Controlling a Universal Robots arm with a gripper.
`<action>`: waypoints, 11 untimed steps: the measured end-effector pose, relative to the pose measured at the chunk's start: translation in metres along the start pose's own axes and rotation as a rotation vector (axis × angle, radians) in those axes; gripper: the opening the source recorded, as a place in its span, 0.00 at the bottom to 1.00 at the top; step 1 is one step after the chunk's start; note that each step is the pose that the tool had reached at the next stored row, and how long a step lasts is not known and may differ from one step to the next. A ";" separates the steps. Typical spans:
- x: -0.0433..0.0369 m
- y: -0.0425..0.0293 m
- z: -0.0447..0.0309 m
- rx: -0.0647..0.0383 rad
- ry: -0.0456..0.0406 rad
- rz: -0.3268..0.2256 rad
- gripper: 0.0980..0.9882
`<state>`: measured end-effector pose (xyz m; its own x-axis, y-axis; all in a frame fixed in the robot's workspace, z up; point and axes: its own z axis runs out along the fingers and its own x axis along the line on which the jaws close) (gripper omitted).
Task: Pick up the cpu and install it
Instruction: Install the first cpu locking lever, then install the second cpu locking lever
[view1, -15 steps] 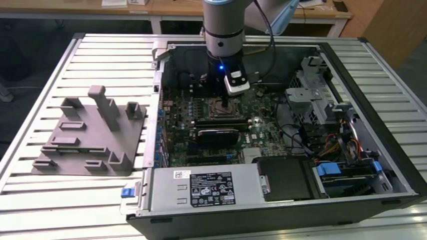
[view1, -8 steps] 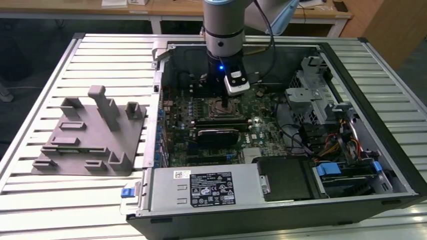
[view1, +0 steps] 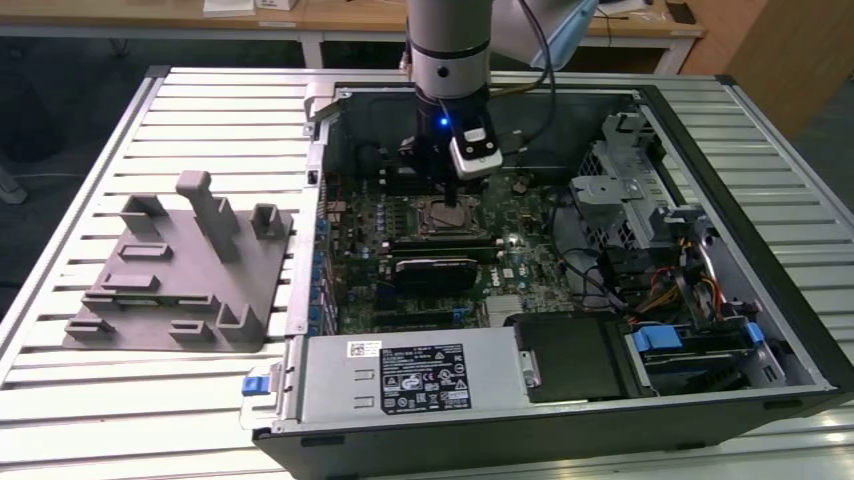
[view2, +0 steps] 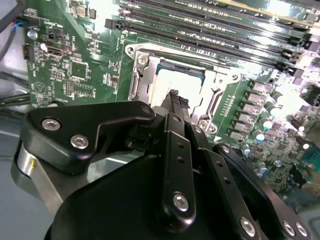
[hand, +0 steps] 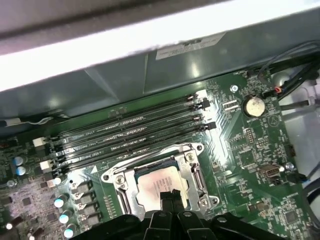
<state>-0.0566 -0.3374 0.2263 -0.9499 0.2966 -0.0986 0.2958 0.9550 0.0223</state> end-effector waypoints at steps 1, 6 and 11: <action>0.0000 0.0000 -0.0004 0.000 0.0000 0.000 0.01; -0.0001 0.0000 -0.0012 0.000 0.0000 0.000 0.01; -0.0002 0.0000 -0.0014 0.000 0.0000 0.000 0.01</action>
<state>-0.0566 -0.3375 0.2277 -0.9499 0.2965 -0.0986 0.2958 0.9550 0.0222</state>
